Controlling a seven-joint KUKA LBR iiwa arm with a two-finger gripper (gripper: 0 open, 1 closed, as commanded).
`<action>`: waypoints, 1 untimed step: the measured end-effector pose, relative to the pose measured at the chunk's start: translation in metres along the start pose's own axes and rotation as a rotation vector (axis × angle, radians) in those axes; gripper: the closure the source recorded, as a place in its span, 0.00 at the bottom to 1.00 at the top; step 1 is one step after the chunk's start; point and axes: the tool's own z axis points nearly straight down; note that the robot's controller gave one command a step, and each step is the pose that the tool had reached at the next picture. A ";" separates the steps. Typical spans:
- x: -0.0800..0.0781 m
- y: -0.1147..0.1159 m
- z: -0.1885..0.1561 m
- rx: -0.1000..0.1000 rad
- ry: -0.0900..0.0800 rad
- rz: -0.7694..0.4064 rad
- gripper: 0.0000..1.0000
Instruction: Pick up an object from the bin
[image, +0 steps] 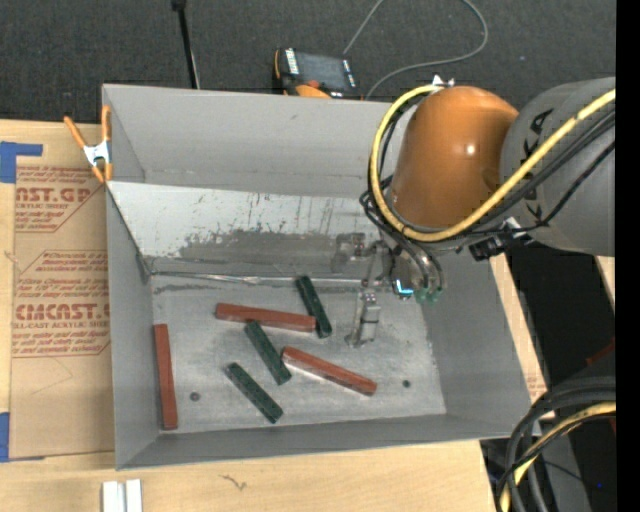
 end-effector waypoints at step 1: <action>-0.028 0.054 0.160 0.000 -0.001 0.031 0.00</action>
Offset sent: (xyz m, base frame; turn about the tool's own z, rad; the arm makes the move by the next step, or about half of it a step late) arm 0.0285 0.0520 -0.1562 0.0332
